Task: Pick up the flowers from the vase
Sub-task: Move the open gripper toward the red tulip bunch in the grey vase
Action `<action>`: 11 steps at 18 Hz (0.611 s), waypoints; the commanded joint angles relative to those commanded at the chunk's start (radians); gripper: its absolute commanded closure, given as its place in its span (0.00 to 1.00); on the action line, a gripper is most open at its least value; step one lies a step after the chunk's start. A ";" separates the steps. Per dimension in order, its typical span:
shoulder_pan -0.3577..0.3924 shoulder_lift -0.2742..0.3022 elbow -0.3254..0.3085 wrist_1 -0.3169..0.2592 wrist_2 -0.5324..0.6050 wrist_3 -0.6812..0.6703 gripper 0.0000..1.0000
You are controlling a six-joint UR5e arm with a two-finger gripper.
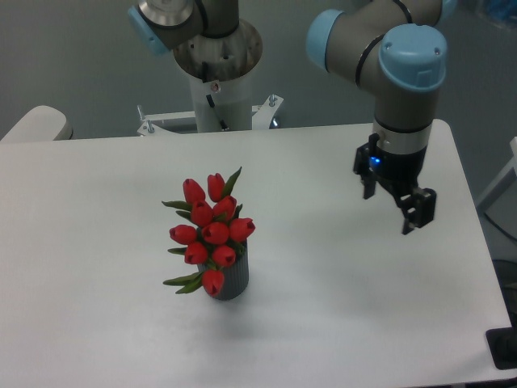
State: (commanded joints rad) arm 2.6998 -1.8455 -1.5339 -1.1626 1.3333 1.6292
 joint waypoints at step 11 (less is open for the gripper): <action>0.078 0.071 -0.221 -0.003 -0.538 -0.123 0.00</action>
State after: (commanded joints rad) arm 2.7779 -1.7748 -1.7547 -1.1658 0.7952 1.5064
